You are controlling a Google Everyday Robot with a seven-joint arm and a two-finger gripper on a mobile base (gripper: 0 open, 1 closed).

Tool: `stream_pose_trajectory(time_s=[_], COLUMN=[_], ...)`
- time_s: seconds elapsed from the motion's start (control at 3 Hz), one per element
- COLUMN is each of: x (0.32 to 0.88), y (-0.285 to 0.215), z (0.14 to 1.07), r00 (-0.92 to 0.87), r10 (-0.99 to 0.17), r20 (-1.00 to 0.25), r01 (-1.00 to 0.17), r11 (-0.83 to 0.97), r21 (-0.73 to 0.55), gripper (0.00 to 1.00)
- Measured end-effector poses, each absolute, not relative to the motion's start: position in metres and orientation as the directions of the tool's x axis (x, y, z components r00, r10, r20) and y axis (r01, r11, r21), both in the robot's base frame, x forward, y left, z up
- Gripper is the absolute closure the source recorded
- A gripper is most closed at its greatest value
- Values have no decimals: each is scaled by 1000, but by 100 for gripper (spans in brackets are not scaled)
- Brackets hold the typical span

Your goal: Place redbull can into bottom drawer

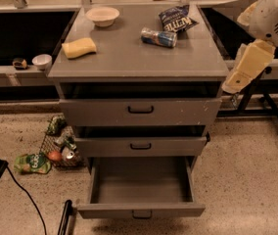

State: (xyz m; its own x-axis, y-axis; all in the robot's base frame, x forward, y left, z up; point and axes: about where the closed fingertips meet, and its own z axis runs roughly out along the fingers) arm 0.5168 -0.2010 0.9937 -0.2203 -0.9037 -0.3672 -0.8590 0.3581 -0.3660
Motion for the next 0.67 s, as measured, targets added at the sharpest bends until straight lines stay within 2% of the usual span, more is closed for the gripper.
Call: stream_pose_trajectory(time_s=[0.33, 0.67], x=[526, 578], y=[-198, -201], z=[991, 989], r00=[-211, -189], r10=[-898, -880], r20=[-386, -436], r01=[-855, -823], r11=[361, 384], r21=[-372, -418], gripper=[0, 0])
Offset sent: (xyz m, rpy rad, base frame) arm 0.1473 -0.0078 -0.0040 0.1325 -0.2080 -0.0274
